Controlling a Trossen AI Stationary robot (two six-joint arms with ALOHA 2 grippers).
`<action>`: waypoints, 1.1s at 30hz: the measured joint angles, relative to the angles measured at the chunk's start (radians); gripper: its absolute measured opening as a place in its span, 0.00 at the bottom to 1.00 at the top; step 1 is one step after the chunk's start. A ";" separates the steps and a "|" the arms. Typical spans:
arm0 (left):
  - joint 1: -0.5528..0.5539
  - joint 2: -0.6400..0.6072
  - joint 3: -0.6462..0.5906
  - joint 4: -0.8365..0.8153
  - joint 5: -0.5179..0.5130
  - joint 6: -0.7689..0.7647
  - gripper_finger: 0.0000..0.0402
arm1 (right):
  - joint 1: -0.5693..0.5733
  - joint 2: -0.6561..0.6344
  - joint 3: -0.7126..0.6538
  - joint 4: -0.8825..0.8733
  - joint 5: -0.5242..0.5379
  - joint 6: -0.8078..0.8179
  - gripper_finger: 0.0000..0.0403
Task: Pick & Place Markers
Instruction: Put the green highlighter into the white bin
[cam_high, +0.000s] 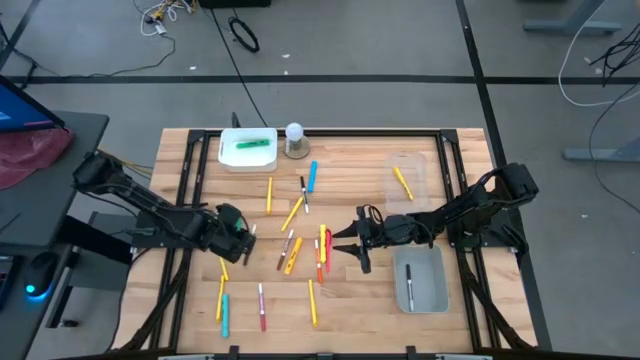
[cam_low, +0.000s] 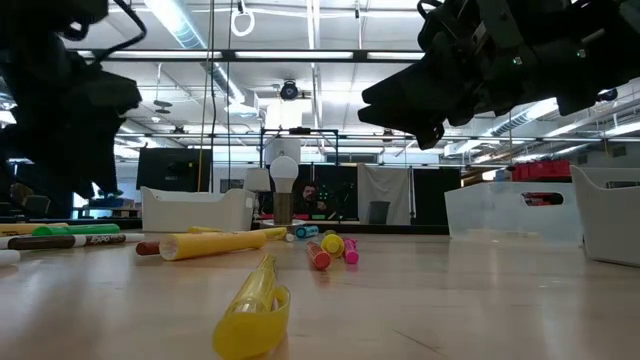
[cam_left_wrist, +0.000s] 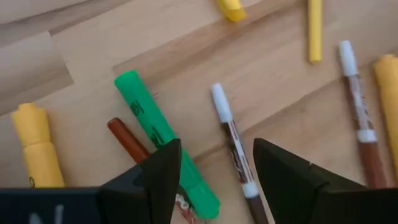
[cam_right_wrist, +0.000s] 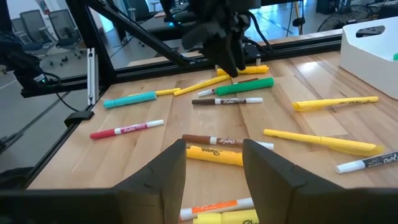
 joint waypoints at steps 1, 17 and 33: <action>0.008 0.011 0.000 0.001 0.004 0.000 0.50 | 0.000 0.000 0.000 0.001 0.000 0.000 0.40; 0.101 0.195 0.000 0.016 0.061 0.006 0.47 | 0.000 0.000 0.000 0.019 0.000 0.000 0.40; 0.158 0.285 0.002 0.110 0.042 0.063 0.40 | 0.000 0.000 0.000 0.020 0.000 -0.001 0.40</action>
